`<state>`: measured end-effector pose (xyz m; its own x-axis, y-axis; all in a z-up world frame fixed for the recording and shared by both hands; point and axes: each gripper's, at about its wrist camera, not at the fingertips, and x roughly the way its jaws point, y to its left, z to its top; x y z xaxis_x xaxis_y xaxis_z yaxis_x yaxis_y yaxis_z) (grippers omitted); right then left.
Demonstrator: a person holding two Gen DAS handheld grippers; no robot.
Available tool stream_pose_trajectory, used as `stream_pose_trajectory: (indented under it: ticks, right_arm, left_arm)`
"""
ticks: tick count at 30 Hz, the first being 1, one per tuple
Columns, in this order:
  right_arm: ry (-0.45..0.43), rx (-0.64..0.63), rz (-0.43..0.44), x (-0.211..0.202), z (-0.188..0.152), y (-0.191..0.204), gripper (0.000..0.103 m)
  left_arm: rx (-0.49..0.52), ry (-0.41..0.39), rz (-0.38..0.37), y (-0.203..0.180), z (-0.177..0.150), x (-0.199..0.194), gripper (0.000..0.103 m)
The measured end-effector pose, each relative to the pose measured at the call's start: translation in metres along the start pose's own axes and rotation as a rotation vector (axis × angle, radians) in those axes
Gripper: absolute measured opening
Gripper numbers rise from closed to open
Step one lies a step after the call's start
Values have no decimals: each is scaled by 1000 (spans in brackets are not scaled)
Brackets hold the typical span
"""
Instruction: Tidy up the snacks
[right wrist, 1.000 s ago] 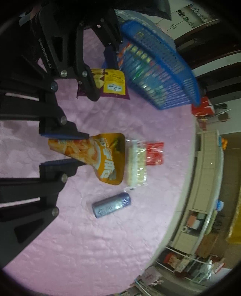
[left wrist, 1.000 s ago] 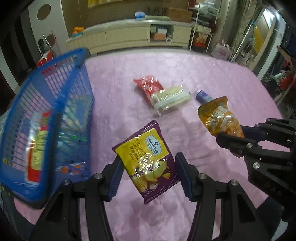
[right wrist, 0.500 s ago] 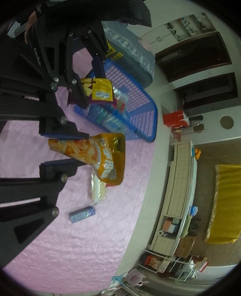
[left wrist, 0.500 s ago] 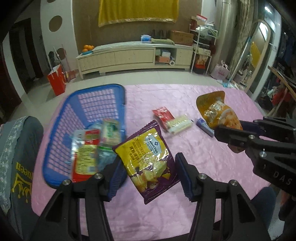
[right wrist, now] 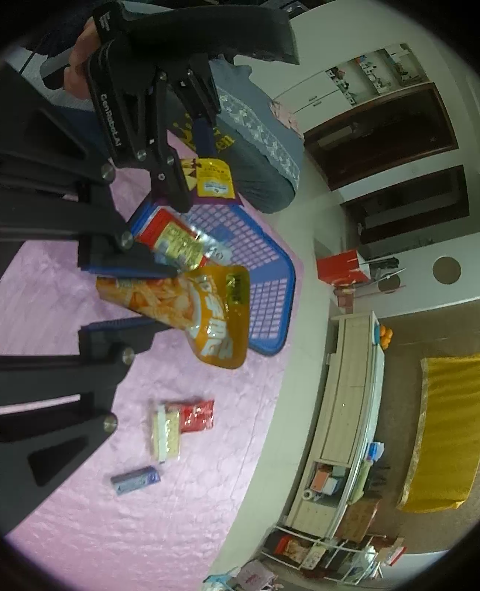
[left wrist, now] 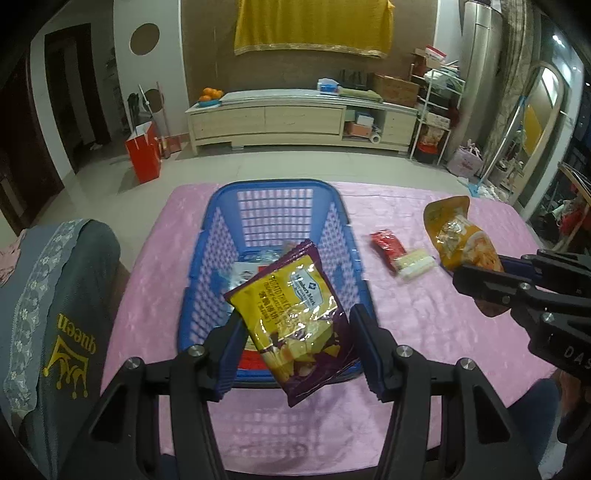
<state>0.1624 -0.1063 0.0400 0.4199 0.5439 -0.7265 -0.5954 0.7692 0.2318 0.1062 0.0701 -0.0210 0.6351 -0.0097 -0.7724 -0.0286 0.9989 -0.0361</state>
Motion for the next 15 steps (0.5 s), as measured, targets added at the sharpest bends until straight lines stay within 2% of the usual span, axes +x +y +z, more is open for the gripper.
stream_pose_trajectory:
  ticks: [8,15]
  right_arm:
    - [47,14,29,32,7,7,23]
    - [62,17,6,52,9,0,23]
  left_arm:
    - [-14,34,-3,16,3,19,53]
    - [-17,86,-23,19,2,48,53]
